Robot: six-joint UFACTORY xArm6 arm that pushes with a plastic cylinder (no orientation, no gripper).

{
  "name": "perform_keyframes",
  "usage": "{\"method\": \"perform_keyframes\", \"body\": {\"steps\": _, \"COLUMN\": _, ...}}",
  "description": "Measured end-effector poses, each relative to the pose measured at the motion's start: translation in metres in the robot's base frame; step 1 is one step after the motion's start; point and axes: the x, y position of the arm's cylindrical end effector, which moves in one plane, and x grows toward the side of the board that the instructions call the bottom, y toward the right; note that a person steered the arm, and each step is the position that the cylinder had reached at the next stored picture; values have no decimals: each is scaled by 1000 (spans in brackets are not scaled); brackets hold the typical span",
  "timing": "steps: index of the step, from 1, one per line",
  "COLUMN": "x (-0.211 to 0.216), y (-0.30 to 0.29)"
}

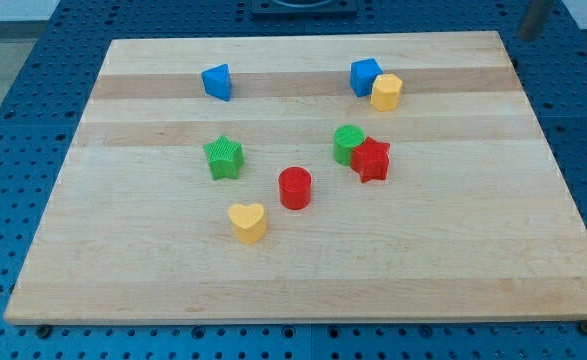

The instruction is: Point your arm to the blue cube

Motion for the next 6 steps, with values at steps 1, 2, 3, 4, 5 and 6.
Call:
{"method": "perform_keyframes", "body": {"steps": 1, "x": 0, "y": 0}}
{"method": "perform_keyframes", "body": {"steps": 2, "x": 4, "y": -6}}
{"method": "perform_keyframes", "body": {"steps": 3, "x": 17, "y": -8}}
{"method": "perform_keyframes", "body": {"steps": 4, "x": 57, "y": -11}}
{"method": "perform_keyframes", "body": {"steps": 5, "x": 101, "y": -26}}
{"method": "perform_keyframes", "body": {"steps": 6, "x": 137, "y": -69}}
